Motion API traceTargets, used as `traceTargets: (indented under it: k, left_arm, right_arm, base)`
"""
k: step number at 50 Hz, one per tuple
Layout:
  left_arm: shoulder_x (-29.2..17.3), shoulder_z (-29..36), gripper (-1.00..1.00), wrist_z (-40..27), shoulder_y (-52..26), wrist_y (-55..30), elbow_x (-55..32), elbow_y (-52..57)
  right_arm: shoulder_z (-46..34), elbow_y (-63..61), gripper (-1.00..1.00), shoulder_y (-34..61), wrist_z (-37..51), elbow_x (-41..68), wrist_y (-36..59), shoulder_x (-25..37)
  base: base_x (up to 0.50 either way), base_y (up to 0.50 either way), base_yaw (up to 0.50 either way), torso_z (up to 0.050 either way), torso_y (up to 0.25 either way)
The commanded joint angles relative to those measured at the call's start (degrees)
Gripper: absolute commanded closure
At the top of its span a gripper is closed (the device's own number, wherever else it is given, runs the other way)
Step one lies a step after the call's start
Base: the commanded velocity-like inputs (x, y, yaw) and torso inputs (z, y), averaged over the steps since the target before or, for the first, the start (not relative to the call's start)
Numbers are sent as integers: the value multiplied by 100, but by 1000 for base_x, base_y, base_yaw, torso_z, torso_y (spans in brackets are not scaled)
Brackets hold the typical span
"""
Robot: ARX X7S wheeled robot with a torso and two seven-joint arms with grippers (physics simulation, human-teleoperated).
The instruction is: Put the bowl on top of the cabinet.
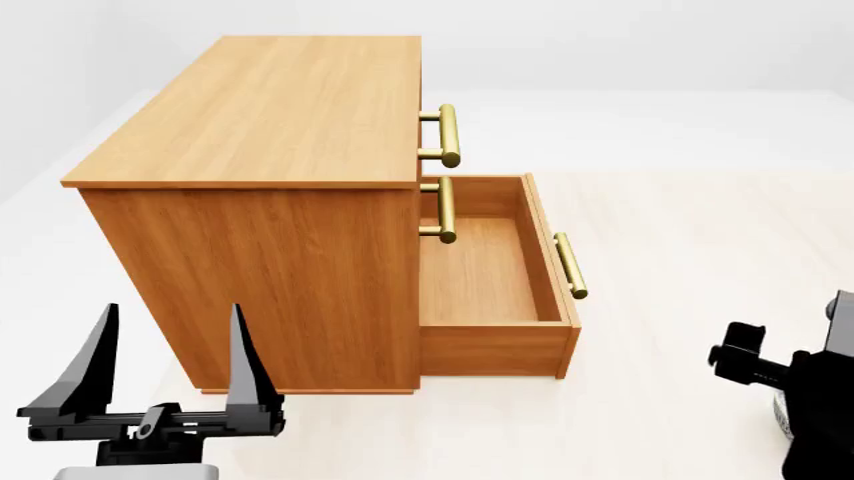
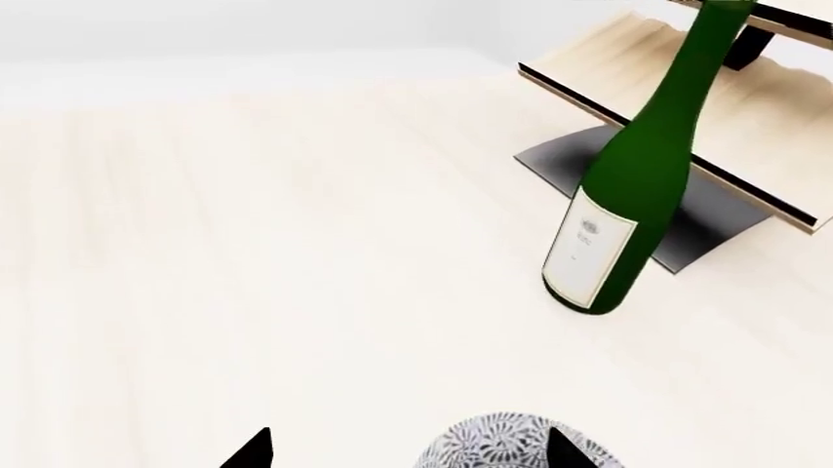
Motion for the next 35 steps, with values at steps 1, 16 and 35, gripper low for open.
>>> traceTargets:
  k: [1, 16, 35]
  left_arm:
    - [-7, 16, -100, -21, 1, 16, 7, -11]
    - [-20, 37, -100, -42, -10, 24, -5, -20]
    - [-48, 52, -100, -78, -1, -11, -5, 25]
  right_arm:
    - [-110, 256, -100, -15, -53, -74, -132, -53]
    - [-280, 741, -100, 114, -118, -194, -283, -110]
    - [-374, 1041, -100, 94, -164, -296, -452, -130]
  base:
    - [0, 0, 0, 0, 0]
    - [0, 0, 0, 0, 0]
    - [0, 0, 0, 0, 0]
